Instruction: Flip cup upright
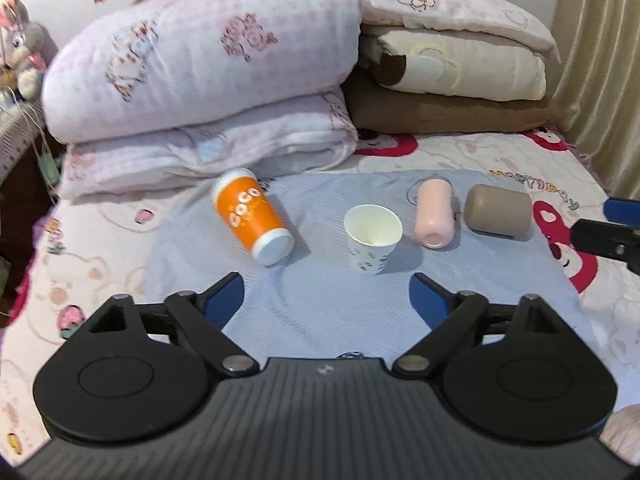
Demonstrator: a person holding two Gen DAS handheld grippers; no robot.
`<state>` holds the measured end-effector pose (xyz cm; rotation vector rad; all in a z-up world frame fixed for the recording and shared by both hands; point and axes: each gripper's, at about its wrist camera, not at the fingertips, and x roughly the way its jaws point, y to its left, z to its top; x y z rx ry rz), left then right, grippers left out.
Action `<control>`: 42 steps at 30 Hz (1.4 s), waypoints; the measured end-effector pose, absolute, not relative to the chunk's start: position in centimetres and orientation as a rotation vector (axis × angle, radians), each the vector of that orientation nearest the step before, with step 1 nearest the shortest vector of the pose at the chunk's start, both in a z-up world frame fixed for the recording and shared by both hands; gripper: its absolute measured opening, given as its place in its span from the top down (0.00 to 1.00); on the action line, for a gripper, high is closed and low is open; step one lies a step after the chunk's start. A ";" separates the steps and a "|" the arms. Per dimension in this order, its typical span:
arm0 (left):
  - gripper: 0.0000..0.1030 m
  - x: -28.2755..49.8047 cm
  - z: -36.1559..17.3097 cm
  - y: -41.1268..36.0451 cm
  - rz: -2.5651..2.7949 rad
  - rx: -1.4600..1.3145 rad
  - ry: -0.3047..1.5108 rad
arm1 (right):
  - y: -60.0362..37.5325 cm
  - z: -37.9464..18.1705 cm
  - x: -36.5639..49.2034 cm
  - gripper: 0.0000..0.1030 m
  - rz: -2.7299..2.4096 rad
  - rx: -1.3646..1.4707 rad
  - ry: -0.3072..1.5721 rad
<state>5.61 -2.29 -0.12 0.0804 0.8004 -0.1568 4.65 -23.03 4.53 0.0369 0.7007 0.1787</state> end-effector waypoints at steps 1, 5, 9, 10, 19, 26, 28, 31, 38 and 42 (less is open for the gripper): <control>0.10 5.2 0.3 -2.3 -0.152 0.087 0.798 | -23.0 4.8 4.2 0.31 0.169 0.034 0.701; 0.07 3.8 1.6 -2.2 -0.160 0.100 0.778 | -22.9 5.8 2.6 0.26 0.133 0.028 0.690; 0.04 3.0 2.4 -2.0 -0.119 0.082 0.775 | -22.7 6.4 1.1 0.11 0.096 0.021 0.667; 0.04 2.8 2.4 -1.9 -0.119 0.079 0.777 | -22.7 6.6 0.8 0.11 0.091 0.026 0.660; 0.01 1.5 2.1 -2.8 -0.141 0.132 0.815 | -22.1 7.5 -1.0 0.07 0.043 0.023 0.706; 0.01 1.4 1.5 -3.3 -0.138 0.148 0.849 | -22.2 7.8 -1.5 0.07 -0.003 0.010 0.741; 0.01 1.3 1.5 -3.2 -0.143 0.141 0.857 | -22.3 7.8 -1.6 0.07 -0.020 0.006 0.746; 0.01 1.1 1.6 -3.2 -0.145 0.137 0.856 | -22.3 7.5 -1.5 0.07 -0.039 0.002 0.759; 0.01 0.9 1.7 -3.0 -0.137 0.124 0.855 | -22.4 7.5 -1.6 0.07 -0.060 0.010 0.767; 0.01 1.0 1.7 -3.0 -0.137 0.121 0.854 | -22.7 7.4 -1.6 0.07 -0.082 0.013 0.773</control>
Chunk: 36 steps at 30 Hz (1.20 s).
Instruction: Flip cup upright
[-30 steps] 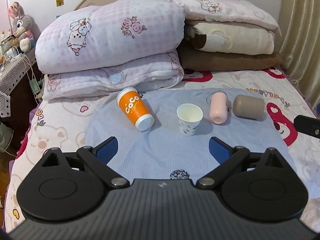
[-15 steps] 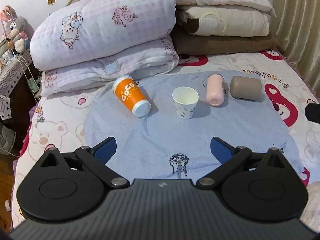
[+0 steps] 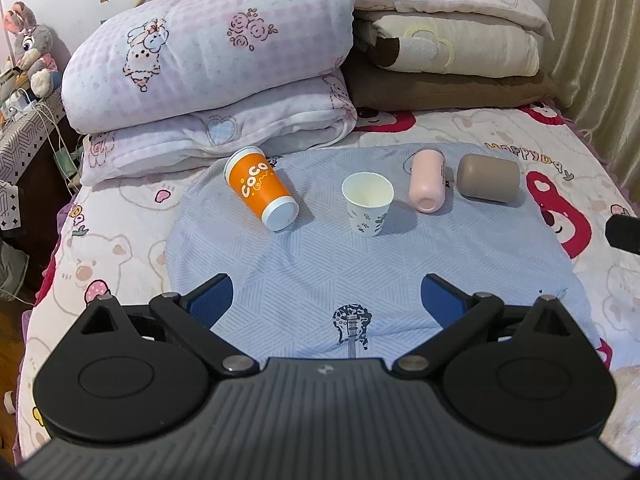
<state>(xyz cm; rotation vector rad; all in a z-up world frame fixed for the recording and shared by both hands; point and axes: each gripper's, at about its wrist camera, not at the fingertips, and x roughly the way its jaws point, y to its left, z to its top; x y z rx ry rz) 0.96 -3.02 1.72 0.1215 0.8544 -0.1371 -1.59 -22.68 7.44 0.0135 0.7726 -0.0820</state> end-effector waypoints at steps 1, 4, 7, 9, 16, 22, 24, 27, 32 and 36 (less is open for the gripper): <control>0.01 1.0 1.7 -3.0 -0.136 0.123 0.855 | -22.8 7.4 -1.6 0.07 -0.087 0.014 0.775; 0.01 1.0 1.7 -3.0 -0.137 0.119 0.856 | -23.0 7.2 -1.5 0.07 -0.098 0.032 0.783; 0.01 0.9 1.8 -3.1 -0.136 0.109 0.860 | -23.6 7.1 -1.3 0.07 -0.112 0.052 0.789; 0.01 0.9 1.9 -3.1 -0.133 0.101 0.862 | -23.8 7.0 -1.2 0.07 -0.120 0.058 0.793; 0.01 0.8 1.9 -3.2 -0.129 0.098 0.867 | -24.1 6.6 -1.0 0.07 -0.138 0.062 0.805; 0.01 0.8 1.8 -3.2 -0.126 0.088 0.879 | -24.1 6.7 -1.0 0.07 -0.135 0.064 0.810; 0.01 0.8 1.8 -3.2 -0.121 0.085 0.878 | -24.1 6.7 -1.1 0.07 -0.136 0.061 0.813; 0.01 0.8 1.9 -2.9 -0.114 0.061 0.868 | -24.0 6.7 -1.1 0.07 -0.139 0.060 0.814; 0.01 0.5 2.3 -2.7 -0.102 0.060 0.853 | -23.9 6.7 -1.0 0.07 -0.141 0.053 0.816; 0.01 0.5 2.5 -2.5 -0.092 0.053 0.848 | -23.9 6.6 -1.0 0.07 -0.138 0.049 0.816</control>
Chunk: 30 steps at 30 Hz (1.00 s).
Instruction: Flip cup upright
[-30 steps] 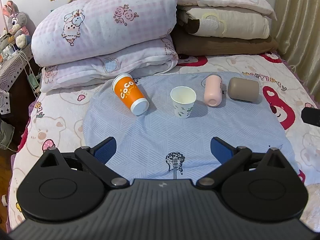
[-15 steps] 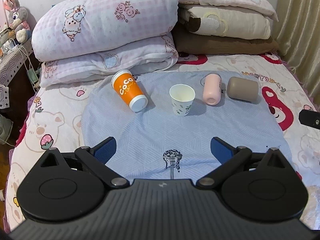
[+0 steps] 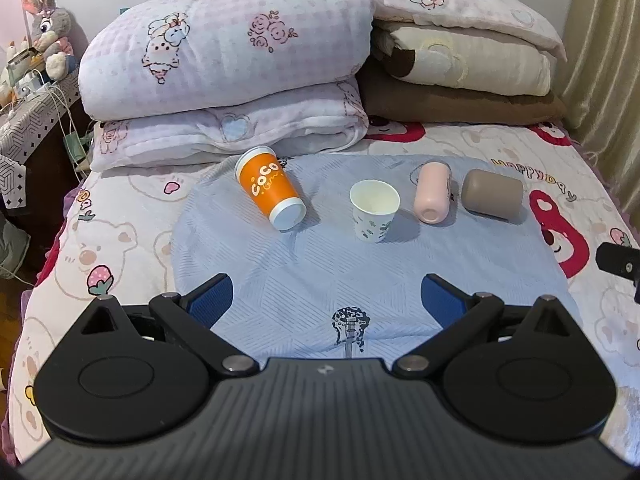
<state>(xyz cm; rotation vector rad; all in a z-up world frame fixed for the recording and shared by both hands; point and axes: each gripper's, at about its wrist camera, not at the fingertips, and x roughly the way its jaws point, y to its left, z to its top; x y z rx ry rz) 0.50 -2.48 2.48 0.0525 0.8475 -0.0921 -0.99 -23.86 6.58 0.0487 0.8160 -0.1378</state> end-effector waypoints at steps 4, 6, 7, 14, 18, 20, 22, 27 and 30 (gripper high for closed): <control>0.01 0.4 2.6 -2.4 -0.089 0.055 0.846 | -23.9 6.6 -1.1 0.07 -0.140 0.050 0.815; 0.01 0.4 2.6 -2.4 -0.089 0.055 0.847 | -24.0 6.6 -1.1 0.07 -0.141 0.051 0.814; 0.01 0.4 2.6 -2.4 -0.088 0.055 0.848 | -24.0 6.6 -1.1 0.07 -0.143 0.052 0.814; 0.01 0.6 2.6 -2.0 -0.071 0.060 0.840 | -24.0 6.6 -1.1 0.07 -0.143 0.052 0.813; 0.01 0.7 2.6 -1.8 -0.070 0.061 0.843 | -24.0 6.7 -1.1 0.07 -0.144 0.050 0.814; 0.01 0.7 2.6 -2.0 -0.073 0.071 0.844 | -24.0 6.7 -1.1 0.07 -0.143 0.051 0.812; 0.01 0.6 2.6 -2.2 -0.069 0.081 0.837 | -24.0 6.6 -1.1 0.07 -0.143 0.052 0.811; 0.01 0.5 2.7 -2.6 -0.069 0.093 0.838 | -24.2 6.7 -1.1 0.07 -0.145 0.047 0.811; 0.01 0.6 2.7 -2.6 -0.068 0.095 0.840 | -24.3 6.7 -1.2 0.07 -0.148 0.051 0.809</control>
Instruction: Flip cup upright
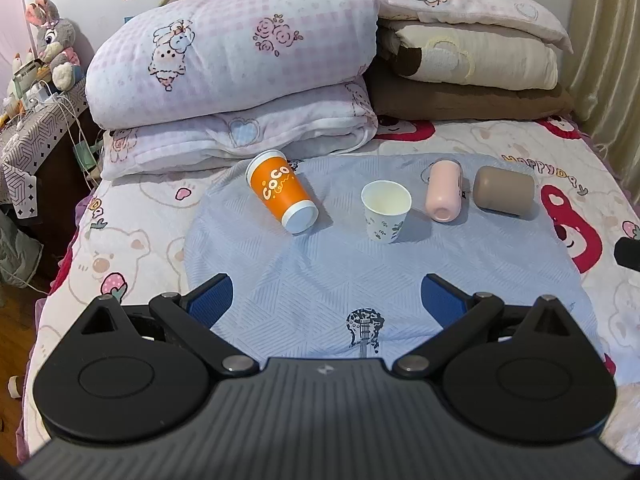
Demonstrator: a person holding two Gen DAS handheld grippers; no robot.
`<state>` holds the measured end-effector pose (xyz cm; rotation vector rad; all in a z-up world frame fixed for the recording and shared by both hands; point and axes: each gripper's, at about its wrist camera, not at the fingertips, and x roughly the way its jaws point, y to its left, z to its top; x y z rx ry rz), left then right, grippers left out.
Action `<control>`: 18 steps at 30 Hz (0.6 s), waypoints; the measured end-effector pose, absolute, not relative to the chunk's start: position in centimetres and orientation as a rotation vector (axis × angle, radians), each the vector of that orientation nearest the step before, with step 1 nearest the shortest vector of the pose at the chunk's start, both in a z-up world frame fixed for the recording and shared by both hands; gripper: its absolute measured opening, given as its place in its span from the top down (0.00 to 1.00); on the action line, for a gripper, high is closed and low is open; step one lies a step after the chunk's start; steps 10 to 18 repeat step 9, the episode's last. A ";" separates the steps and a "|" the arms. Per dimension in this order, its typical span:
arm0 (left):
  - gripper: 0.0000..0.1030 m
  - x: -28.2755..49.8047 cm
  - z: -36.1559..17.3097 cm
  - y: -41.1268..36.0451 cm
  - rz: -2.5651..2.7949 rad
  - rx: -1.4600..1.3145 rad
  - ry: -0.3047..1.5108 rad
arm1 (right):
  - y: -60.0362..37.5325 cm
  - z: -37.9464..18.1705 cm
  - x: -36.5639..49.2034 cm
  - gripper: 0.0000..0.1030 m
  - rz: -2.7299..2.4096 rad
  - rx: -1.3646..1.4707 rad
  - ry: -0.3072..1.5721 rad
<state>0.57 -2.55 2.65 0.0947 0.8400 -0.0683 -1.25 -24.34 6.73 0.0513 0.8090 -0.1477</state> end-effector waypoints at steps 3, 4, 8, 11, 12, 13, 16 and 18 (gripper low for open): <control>0.01 0.6 2.7 -2.4 -0.068 0.090 0.847 | -24.4 6.7 -1.3 0.07 -0.150 0.052 0.811; 0.01 0.5 2.7 -2.4 -0.070 0.087 0.848 | -24.4 6.8 -1.3 0.07 -0.151 0.055 0.809; 0.01 0.4 2.9 -2.2 -0.059 0.084 0.844 | -24.7 6.8 -1.4 0.07 -0.151 0.059 0.804; 0.01 0.4 2.9 -2.2 -0.059 0.086 0.846 | -24.7 6.8 -1.4 0.07 -0.154 0.062 0.805; 0.01 0.4 2.9 -2.2 -0.059 0.086 0.846 | -24.7 6.8 -1.4 0.07 -0.154 0.062 0.805; 0.01 0.4 2.9 -2.2 -0.059 0.086 0.846 | -24.7 6.8 -1.4 0.07 -0.154 0.062 0.805; 0.01 0.4 2.9 -2.2 -0.059 0.086 0.846 | -24.7 6.8 -1.4 0.07 -0.154 0.062 0.805; 0.01 0.4 2.9 -2.2 -0.059 0.086 0.846 | -24.7 6.8 -1.4 0.07 -0.154 0.062 0.805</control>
